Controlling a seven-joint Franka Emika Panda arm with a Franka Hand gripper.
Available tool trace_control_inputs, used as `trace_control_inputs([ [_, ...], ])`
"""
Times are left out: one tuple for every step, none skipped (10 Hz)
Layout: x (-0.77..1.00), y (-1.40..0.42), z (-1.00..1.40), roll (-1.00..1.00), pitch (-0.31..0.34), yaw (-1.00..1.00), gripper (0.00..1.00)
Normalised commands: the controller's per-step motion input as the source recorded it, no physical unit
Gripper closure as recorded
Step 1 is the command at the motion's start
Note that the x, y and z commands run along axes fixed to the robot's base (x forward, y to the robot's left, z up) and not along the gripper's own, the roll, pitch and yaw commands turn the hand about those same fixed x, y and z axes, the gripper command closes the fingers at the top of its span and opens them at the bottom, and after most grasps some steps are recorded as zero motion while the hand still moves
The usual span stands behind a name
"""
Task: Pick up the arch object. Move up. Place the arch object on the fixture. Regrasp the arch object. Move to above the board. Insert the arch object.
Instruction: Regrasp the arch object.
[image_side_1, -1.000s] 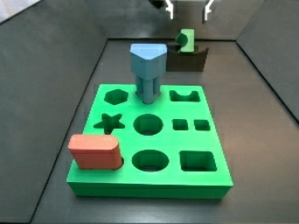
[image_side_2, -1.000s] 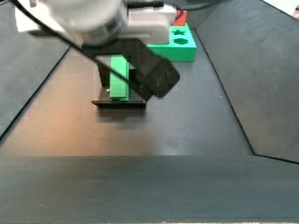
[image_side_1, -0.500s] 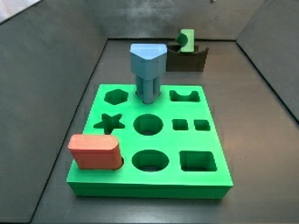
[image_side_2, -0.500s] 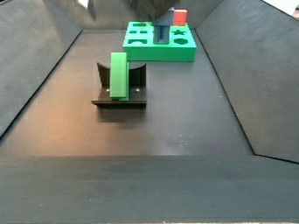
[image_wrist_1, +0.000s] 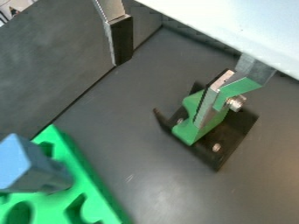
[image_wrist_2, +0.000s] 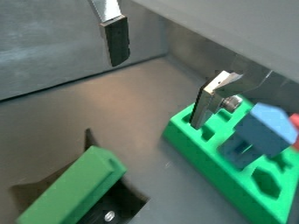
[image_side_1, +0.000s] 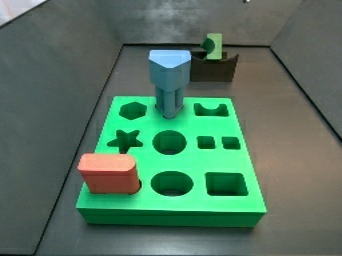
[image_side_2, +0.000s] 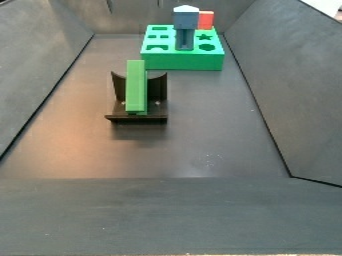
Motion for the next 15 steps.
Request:
trace_control_inputs([
  [-0.03, -0.03, 0.01, 1.0, 0.009, 0.02, 0.0],
  [-0.04, -0.02, 0.01, 1.0, 0.002, 0.02, 0.0],
  [-0.03, -0.02, 0.0, 1.0, -0.002, 0.02, 0.0],
  [-0.03, -0.02, 0.0, 1.0, -0.009, 0.02, 0.0],
  [-0.02, -0.02, 0.01, 1.0, -0.014, 0.02, 0.0],
  [-0.03, -0.02, 0.0, 1.0, -0.014, 0.02, 0.0],
  [-0.02, -0.02, 0.01, 1.0, -0.013, 0.02, 0.0],
  [-0.01, -0.02, 0.01, 1.0, -0.01, 0.03, 0.0],
  [0.0, -0.02, 0.01, 1.0, -0.001, 0.03, 0.0],
  [0.02, -0.02, 0.0, 1.0, 0.004, 0.03, 0.0],
  [0.03, -0.03, -0.01, 1.0, 0.016, 0.03, 0.0],
  [0.04, -0.02, -0.01, 1.0, 0.027, 0.04, 0.0],
  [0.06, -0.03, -0.01, 1.0, 0.044, 0.04, 0.0],
  [0.07, -0.03, -0.01, 1.0, 0.065, 0.05, 0.0],
  [0.08, -0.03, -0.01, 1.0, 0.102, 0.07, 0.0],
])
